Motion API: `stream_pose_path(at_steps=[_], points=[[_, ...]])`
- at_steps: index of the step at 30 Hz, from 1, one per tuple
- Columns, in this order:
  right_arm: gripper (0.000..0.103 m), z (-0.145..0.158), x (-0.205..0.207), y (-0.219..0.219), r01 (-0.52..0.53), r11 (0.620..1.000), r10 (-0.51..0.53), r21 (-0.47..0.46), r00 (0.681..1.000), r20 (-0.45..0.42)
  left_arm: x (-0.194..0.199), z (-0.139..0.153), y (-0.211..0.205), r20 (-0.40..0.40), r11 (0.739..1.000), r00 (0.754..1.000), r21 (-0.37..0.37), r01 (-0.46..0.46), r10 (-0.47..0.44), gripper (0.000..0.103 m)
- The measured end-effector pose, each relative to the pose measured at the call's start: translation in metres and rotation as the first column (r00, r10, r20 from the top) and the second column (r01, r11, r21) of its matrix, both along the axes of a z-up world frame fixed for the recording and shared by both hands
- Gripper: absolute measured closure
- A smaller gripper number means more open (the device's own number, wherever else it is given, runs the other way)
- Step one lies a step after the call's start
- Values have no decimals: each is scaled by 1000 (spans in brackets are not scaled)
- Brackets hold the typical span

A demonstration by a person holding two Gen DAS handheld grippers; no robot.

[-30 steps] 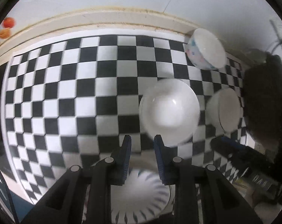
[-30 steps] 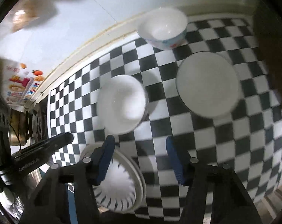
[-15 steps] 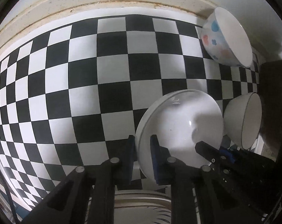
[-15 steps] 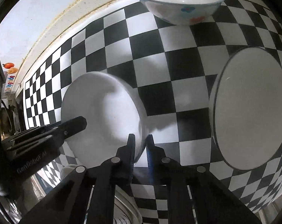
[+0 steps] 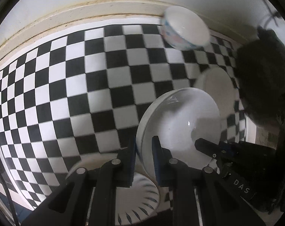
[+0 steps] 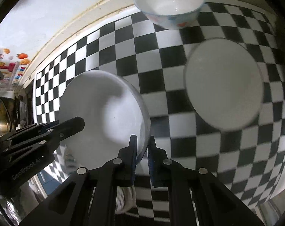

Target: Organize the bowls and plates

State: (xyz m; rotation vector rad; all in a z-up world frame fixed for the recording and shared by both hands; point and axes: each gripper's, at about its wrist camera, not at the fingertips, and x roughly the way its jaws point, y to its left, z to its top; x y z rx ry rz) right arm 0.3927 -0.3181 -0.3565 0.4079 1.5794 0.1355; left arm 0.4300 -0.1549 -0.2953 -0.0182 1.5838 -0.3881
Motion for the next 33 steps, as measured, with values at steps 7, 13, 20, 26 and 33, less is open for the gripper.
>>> stream_pose_path(at_steps=[7,13,20,26,33], points=[[90,21,-49,-31,31,1000,-31,-6,999,14,-32,10,-34,11,997,997,-14,81,-81,89],[90,11,-91,-66,87,996,-87,-12,996,-14,-64,-11,-73,-34,987,987,-13,159,-160,89],[91,-18,-137,-114,155,988,-157,-20,985,-71,-96,-43,-112,-91,973,969,-6,231,-231,89],[91,-50,-159,-125,182,983,-183,-16,977,-108,-109,-66,-127,-127,968,961,16,249,-245,89],[91,-66,-159,-120,185,983,-185,-15,975,-119,-113,-75,-126,-125,969,964,38,243,-236,89]])
